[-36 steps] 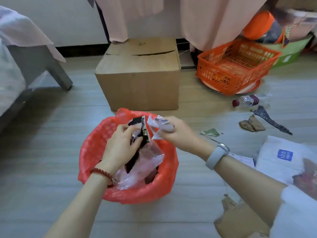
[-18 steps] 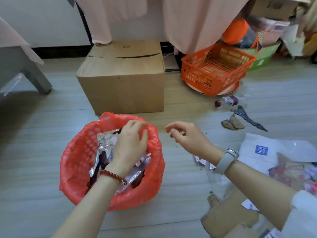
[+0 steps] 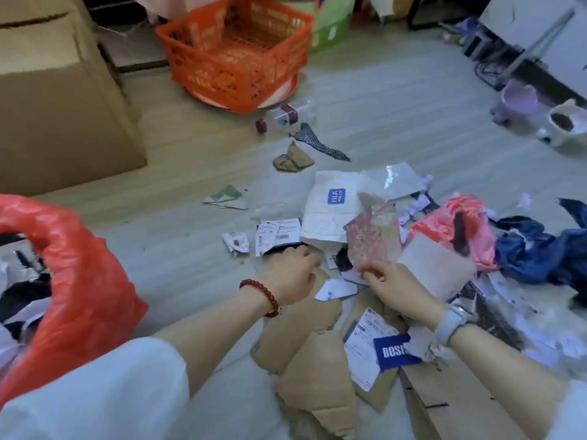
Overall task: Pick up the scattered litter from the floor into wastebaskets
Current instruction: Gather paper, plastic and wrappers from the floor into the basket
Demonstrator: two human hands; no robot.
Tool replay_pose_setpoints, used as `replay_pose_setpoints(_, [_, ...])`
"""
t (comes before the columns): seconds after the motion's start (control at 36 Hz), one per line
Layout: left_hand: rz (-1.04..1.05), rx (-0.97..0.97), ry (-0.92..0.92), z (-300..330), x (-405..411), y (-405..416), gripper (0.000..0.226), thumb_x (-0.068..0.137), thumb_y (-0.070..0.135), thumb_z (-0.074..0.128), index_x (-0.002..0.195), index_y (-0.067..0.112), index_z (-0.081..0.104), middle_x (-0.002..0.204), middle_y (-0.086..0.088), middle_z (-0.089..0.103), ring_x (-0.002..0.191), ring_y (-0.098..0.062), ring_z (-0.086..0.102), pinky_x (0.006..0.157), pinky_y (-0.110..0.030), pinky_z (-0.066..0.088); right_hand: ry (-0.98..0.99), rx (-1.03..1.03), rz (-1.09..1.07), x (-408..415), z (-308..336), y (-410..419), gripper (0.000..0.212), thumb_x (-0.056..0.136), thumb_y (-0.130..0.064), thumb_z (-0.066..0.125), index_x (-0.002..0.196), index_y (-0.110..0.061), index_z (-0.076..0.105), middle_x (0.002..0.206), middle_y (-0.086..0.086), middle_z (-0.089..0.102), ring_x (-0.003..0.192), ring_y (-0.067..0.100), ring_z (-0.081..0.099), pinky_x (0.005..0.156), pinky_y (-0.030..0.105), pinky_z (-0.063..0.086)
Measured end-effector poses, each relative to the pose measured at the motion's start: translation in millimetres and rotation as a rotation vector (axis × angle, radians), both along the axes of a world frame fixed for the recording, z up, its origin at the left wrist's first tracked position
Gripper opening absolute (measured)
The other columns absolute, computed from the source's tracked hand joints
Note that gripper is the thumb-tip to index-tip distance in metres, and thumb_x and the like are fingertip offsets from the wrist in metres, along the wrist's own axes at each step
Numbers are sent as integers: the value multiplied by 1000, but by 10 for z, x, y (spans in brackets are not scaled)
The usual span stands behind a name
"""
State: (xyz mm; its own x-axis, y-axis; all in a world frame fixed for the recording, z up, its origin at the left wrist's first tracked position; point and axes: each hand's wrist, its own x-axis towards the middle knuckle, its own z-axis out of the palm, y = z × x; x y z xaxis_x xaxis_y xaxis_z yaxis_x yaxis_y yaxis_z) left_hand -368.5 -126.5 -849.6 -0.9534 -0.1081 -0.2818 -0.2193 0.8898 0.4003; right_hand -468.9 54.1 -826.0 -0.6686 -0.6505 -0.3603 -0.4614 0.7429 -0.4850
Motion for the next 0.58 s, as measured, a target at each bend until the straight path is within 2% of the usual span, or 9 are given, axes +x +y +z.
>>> replay_pose_setpoints(0.14, [-98,-32,-125,-516,-252,398,54,77,37,27,118,13,52,125,-7,51,116,-29,44,97,-36,35,87,203,116,139,-525,593,35,95,-23,41,129,-22,49,130,-4,51,121,16,46,90,28,40])
replay_pose_setpoints(0.22, [-40,-29,-83,-809,-346,610,42,91,33,35,128,15,44,137,-4,44,123,-28,37,103,-40,31,144,348,251,280,-789,800,53,93,-31,45,142,-22,28,145,-1,31,133,19,28,100,32,36])
replay_pose_setpoints(0.28, [-29,-15,-91,-925,-362,737,43,94,34,37,134,17,38,142,-2,39,128,-26,32,101,-42,33,137,433,279,376,-897,902,72,89,-37,53,147,-23,12,153,2,14,139,25,15,109,40,27])
replay_pose_setpoints(0.33, [-23,-52,-96,-984,-347,826,47,94,30,37,139,20,31,140,-1,40,129,-24,32,98,-41,30,113,497,245,430,-948,1000,84,87,-39,55,148,-26,-1,156,5,-2,142,33,3,111,49,19])
replay_pose_setpoints(0.39, [-40,-138,-82,-1019,-311,873,51,91,20,39,140,20,29,134,-4,43,126,-25,34,93,-39,29,79,542,198,447,-975,1083,87,88,-39,55,147,-27,-8,155,8,-8,142,38,-1,110,52,20])
replay_pose_setpoints(0.44, [-20,-148,-54,-1077,-284,868,48,88,16,44,136,20,37,126,-6,46,120,-27,37,89,-37,29,89,576,187,435,-1004,1135,85,89,-32,55,147,-25,-6,154,11,-5,141,40,0,109,52,23])
replay_pose_setpoints(0.5, [32,-79,-28,-1129,-261,839,40,89,16,47,129,18,46,118,-8,47,114,-28,41,86,-37,32,119,590,191,435,-1026,1143,77,89,-17,55,147,-18,5,152,16,7,140,41,8,106,52,30])
replay_pose_setpoints(0.53, [54,-32,-1,-1137,-245,824,36,90,16,48,126,15,50,115,-10,48,111,-29,43,83,-35,34,177,560,201,436,-1034,1139,72,84,-12,59,144,-12,19,148,20,20,137,42,19,100,53,38])
replay_pose_setpoints(0.58, [69,12,74,-1137,-219,789,31,92,17,50,122,11,55,112,-10,51,105,-26,47,74,-26,32,320,497,223,414,-1091,1162,65,59,-11,80,116,-6,50,121,22,52,112,41,54,68,45,56])
